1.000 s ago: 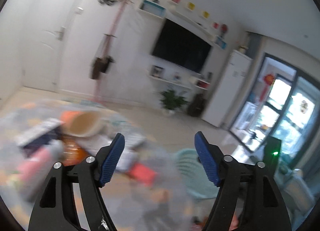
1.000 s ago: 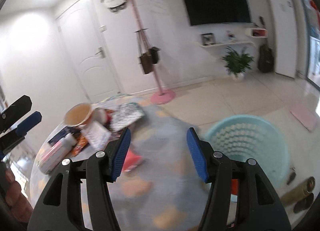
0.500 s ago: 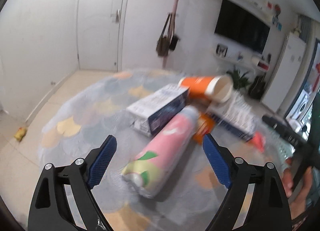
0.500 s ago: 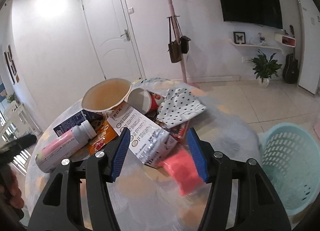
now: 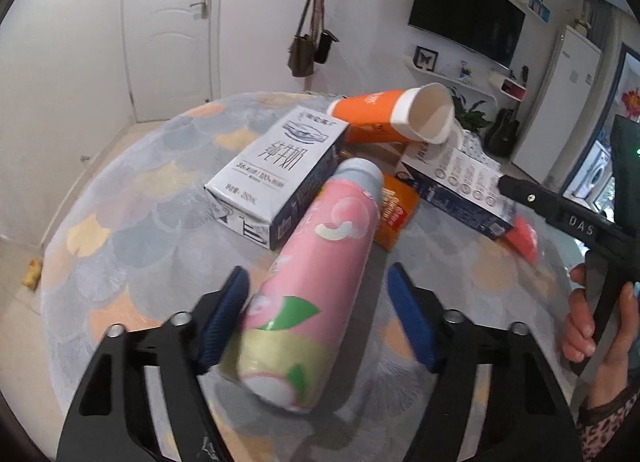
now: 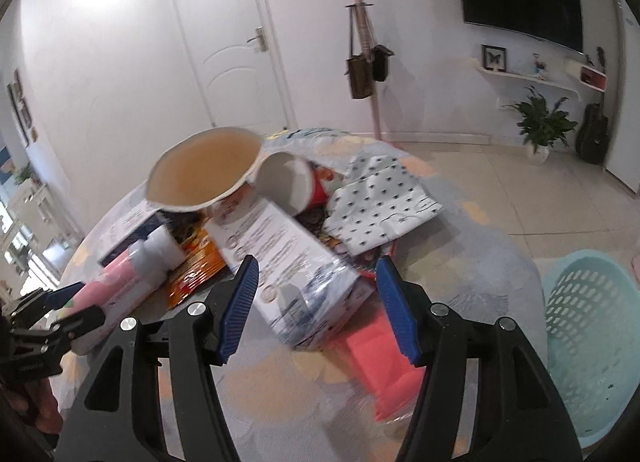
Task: Collect trash
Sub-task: 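Grasp the pink drink bottle with the left tool while the right tool grasps the milk carton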
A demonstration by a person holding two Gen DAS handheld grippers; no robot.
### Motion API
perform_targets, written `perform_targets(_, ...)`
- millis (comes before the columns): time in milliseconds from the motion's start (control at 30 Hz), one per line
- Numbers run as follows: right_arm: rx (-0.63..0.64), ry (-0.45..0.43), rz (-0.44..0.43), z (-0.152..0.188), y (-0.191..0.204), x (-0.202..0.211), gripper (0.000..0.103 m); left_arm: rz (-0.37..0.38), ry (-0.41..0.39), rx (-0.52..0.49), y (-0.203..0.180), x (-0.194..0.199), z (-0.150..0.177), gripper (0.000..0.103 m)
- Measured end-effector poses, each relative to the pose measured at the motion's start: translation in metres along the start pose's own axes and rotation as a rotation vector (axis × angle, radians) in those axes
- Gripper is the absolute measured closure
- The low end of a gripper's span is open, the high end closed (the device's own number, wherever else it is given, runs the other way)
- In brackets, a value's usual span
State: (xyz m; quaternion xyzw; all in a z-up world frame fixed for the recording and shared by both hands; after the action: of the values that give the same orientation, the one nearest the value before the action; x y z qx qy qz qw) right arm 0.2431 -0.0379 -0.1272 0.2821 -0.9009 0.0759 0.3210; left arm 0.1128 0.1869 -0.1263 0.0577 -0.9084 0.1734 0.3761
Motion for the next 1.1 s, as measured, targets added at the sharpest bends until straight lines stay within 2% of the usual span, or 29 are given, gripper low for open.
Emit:
perform_targets(133, 0.06, 0.029, -0.059, 0.009, 0.02, 0.004, 0.045, 0.037, 0.03, -0.018, -0.008, 0.007, 0.008, 0.045)
perform_targets(200, 0.085, 0.046, -0.118, 0.014, 0.031, 0.007, 0.045, 0.042, 0.034, -0.03, -0.014, 0.01, 0.01, 0.045)
perform_targets(267, 0.121, 0.055, -0.182, 0.018, 0.044, 0.011, 0.045, 0.044, 0.037, -0.039, -0.021, 0.01, 0.01, 0.041)
perform_targets(300, 0.139, 0.051, -0.185, 0.02, 0.05, 0.014, 0.045, 0.043, 0.038, -0.039, -0.024, 0.008, 0.009, 0.039)
perform_targets(433, 0.173, 0.05, -0.105, 0.015, 0.056, 0.012, 0.043, -0.013, 0.054, -0.024, -0.026, -0.006, 0.005, 0.038)
perform_targets(567, 0.158, 0.055, -0.072, 0.004, 0.054, 0.0, 0.038, -0.022, 0.067, 0.011, -0.029, -0.017, 0.002, 0.038)
perform_targets(633, 0.156, 0.05, -0.052, -0.003, 0.056, -0.006, 0.028, -0.059, 0.07, 0.0, -0.031, -0.023, 0.002, 0.044)
perform_targets(700, 0.164, 0.057, -0.03, -0.008, 0.058, -0.012, 0.025, -0.095, 0.07, -0.011, -0.031, -0.027, 0.003, 0.053)
perform_targets(900, 0.192, 0.133, 0.037, -0.017, 0.066, -0.042, 0.024, -0.096, 0.046, -0.014, -0.032, -0.02, 0.011, 0.054)
perform_targets(1000, 0.19, 0.171, 0.039, -0.019, 0.068, -0.056, 0.026, -0.056, 0.044, 0.016, -0.029, -0.014, 0.012, 0.055)
perform_targets(1100, 0.2, 0.198, 0.042, -0.017, 0.069, -0.064, 0.048, -0.014, 0.043, 0.053, -0.026, -0.009, 0.014, 0.055)
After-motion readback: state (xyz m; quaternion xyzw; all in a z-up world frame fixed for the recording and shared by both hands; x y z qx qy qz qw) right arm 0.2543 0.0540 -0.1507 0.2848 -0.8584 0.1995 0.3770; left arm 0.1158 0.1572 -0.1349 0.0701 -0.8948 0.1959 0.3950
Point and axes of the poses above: each gripper's, at about its wrist camera, not at the fingertips, and x roughly against the way its jaws point, y to its left, z to its underside, the point moved 4 cm from there along -x, roughly the way its jaws point, and after that the axes turned 11 degrees about x, right-handed, at the moved point
